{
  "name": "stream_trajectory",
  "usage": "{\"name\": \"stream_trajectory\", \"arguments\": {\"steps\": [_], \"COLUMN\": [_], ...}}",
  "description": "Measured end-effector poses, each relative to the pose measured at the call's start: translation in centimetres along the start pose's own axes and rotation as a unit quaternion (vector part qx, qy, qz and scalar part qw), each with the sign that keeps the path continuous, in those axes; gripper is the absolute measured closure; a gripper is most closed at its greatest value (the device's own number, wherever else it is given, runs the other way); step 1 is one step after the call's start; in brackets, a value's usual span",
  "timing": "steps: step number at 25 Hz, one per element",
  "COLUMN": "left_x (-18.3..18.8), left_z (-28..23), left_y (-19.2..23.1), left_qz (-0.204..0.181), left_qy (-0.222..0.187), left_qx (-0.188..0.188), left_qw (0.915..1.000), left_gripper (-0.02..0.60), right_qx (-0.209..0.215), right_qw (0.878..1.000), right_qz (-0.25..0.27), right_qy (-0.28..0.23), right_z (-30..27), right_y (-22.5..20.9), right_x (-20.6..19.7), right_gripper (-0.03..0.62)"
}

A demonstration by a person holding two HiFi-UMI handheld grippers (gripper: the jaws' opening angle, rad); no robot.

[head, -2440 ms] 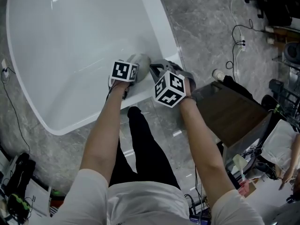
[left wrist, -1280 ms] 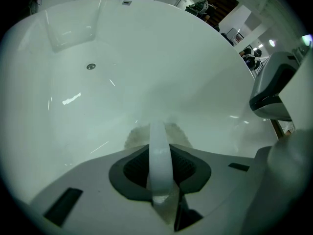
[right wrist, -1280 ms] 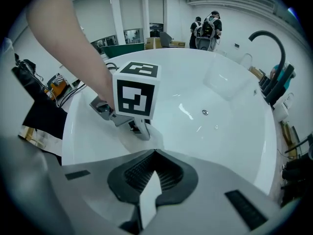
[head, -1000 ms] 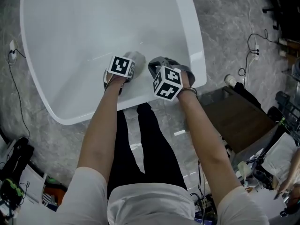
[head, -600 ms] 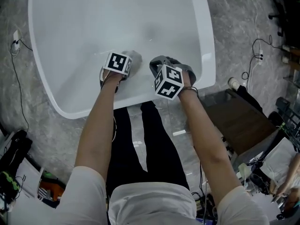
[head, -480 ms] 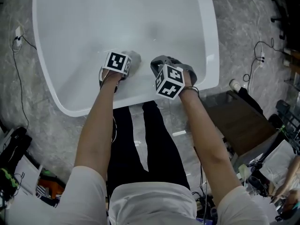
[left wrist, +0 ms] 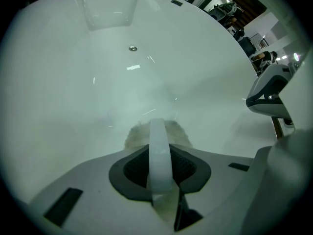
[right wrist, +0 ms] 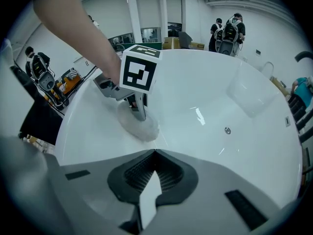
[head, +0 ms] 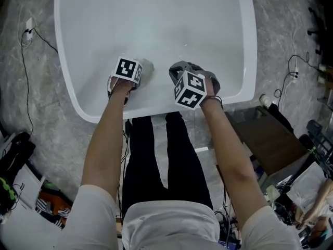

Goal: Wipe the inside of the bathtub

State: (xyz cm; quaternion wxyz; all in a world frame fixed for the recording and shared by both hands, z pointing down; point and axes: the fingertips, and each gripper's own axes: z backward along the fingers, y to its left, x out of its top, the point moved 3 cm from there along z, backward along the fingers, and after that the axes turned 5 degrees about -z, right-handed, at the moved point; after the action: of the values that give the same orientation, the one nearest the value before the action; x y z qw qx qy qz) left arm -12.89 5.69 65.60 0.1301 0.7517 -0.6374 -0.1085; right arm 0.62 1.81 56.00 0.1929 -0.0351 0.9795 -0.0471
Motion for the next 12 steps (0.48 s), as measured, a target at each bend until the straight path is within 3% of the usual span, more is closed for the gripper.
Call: {"name": "stream_trajectory", "arguments": {"steps": [12], "left_x": [-3.7], "left_z": [2.3], "left_y": [5.0], "left_qz": [0.012], "left_qy": [0.023], "left_qx": [0.016], "left_qw": [0.9995], "left_gripper": [0.486], "right_qx": [0.012], "right_qw": [1.0], "right_qz": [0.016], "right_qy": [-0.005], "right_z": [-1.8], "right_y": [2.0], "right_x": [3.8], "right_gripper": [0.577]}}
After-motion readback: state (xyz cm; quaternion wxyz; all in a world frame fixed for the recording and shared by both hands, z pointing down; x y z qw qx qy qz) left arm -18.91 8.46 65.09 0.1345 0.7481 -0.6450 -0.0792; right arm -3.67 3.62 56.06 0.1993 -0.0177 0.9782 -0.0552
